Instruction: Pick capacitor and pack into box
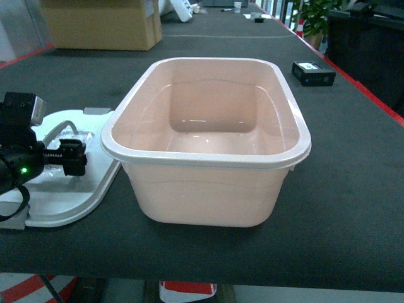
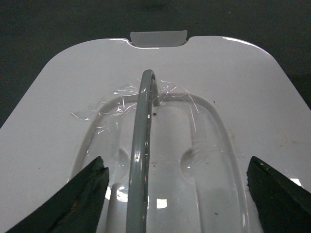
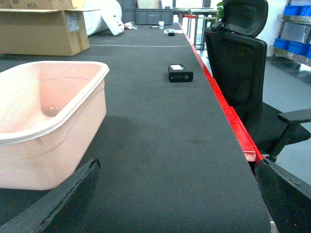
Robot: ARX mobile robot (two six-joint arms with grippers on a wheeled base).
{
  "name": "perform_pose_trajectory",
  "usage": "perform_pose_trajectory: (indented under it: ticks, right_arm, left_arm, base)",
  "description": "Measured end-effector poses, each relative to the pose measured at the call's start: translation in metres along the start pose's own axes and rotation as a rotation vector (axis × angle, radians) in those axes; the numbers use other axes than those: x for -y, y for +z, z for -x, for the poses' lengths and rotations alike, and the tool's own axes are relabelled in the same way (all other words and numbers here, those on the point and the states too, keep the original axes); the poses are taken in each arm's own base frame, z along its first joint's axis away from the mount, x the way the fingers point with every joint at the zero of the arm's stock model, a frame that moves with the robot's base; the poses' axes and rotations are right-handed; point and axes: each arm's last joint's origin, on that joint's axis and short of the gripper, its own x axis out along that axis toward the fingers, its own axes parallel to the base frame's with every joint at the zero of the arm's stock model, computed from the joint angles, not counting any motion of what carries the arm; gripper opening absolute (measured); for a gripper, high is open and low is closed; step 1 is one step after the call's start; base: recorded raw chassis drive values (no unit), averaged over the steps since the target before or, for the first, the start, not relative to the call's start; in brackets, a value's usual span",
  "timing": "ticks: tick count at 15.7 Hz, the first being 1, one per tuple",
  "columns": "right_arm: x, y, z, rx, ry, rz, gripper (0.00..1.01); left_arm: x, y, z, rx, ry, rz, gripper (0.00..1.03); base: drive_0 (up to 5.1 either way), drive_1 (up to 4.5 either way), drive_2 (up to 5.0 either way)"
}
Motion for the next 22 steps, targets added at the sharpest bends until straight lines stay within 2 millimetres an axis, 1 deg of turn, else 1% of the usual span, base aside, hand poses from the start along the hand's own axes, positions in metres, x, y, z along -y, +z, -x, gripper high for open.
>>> perform_pose_trajectory:
  ticks: [5,8,11,13,15,16,17,18,19,20,21,22]
  right_arm:
    - [0.0,0.0,0.0,0.0,0.0,0.0,0.98]
    - [0.0,0.0,0.0,0.0,0.0,0.0,0.98]
    - [0.0,0.0,0.0,0.0,0.0,0.0,0.98]
    - [0.0,0.0,0.0,0.0,0.0,0.0,0.98]
    - [0.0,0.0,0.0,0.0,0.0,0.0,0.98]
    - [0.0,0.0,0.0,0.0,0.0,0.0,0.98]
    - [0.0,0.0,0.0,0.0,0.0,0.0,0.98]
    - [0.0,0.0,0.0,0.0,0.0,0.0,0.98]
    - [0.0,0.0,0.0,0.0,0.0,0.0,0.98]
    - [0.0,0.0,0.0,0.0,0.0,0.0,0.98]
    - [0.0,0.0,0.0,0.0,0.0,0.0,0.98]
    - [0.0,0.0,0.0,0.0,0.0,0.0,0.98]
  left_arm:
    - [0.001,0.0,-0.003,0.011,0.001,0.002,0.65]
    - [0.0,0.0,-0.003,0.013,0.003,0.006,0.58]
    - [-0.004,-0.002,-0.005,0.011,0.012,0.025,0.26]
    - [-0.008,-0.001,-0.006,0.016,0.018,0.031,0.02]
    - [-0.01,0.001,-0.003,0.019,0.016,0.037,0.02]
    - [-0.012,0.006,0.002,0.001,0.033,0.039,0.02]
    - [-0.012,0.018,0.009,-0.006,0.047,0.038,0.02]
    - [-0.015,0.04,0.02,0.016,0.057,0.037,0.02]
    - [-0.019,0.071,0.033,0.058,0.067,0.037,0.02]
    - [-0.02,0.097,0.045,0.097,0.082,0.038,0.02]
    - [-0.021,0.12,0.058,0.121,0.101,0.058,0.02]
    - [-0.017,0.138,0.071,0.117,0.121,0.086,0.02]
  base:
    - [0.0,0.0,0.0]
    - [0.0,0.0,0.0]
    - [0.0,0.0,0.0]
    - [0.0,0.0,0.0]
    - [0.0,0.0,0.0]
    - [0.0,0.0,0.0]
    - [0.0,0.0,0.0]
    - [0.0,0.0,0.0]
    - [0.0,0.0,0.0]
    - [0.0,0.0,0.0]
    - [0.0,0.0,0.0]
    - [0.0,0.0,0.0]
